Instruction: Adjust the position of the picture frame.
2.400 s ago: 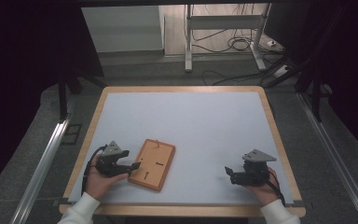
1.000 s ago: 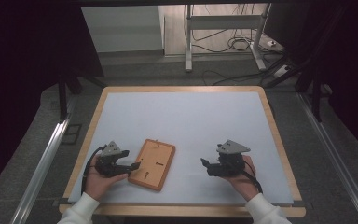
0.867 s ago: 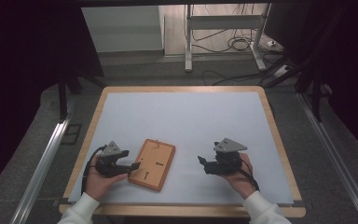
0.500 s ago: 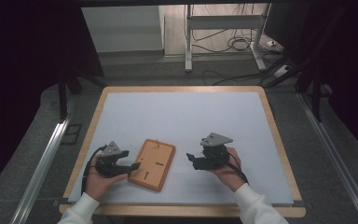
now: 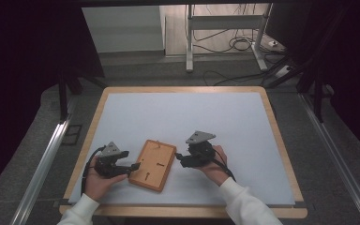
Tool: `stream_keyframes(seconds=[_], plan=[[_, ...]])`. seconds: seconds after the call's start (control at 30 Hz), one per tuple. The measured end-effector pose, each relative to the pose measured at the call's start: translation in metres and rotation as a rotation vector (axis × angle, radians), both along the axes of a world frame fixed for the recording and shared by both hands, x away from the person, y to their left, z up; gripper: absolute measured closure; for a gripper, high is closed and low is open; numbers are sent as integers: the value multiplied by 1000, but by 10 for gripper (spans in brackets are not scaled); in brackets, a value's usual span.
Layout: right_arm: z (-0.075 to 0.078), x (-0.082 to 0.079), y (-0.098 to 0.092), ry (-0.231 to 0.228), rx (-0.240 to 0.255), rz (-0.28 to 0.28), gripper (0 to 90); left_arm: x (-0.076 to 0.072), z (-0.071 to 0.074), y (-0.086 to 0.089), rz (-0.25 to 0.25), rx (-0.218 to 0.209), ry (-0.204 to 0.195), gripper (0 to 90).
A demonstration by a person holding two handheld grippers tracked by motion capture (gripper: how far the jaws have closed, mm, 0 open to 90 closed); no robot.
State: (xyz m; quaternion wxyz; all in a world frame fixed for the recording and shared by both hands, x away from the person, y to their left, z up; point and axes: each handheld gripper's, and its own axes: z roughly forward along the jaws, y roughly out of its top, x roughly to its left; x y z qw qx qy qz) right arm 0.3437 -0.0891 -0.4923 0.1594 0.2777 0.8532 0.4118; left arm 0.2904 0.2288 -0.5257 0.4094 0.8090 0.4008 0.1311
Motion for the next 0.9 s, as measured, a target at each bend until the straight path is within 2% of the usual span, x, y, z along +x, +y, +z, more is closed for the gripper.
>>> stream_keyframes(seconds=[0.1,0.2,0.3,0.43,0.6,0.7,0.87,0.9], plan=[[-9,5,16,34,-7,53,327,-1,0,-1,-3,-1,-1,275],[-15,8,25,43,-1,67,358,0,0,0,0,-2,0,275],[-16,12,35,45,5,77,382,0,-1,0,-1,-3,0,275],[-17,16,46,18,-8,87,413,0,-1,1,0,-5,1,275],[-19,22,56,18,-15,99,458,1,-1,1,0,-3,2,275],[-21,28,64,28,-5,100,505,1,-2,1,0,-1,2,275],[-28,40,78,40,-1,104,683,1,-2,2,3,-2,2,275],[-28,40,78,40,-1,104,683,1,-2,2,3,-2,2,275]])
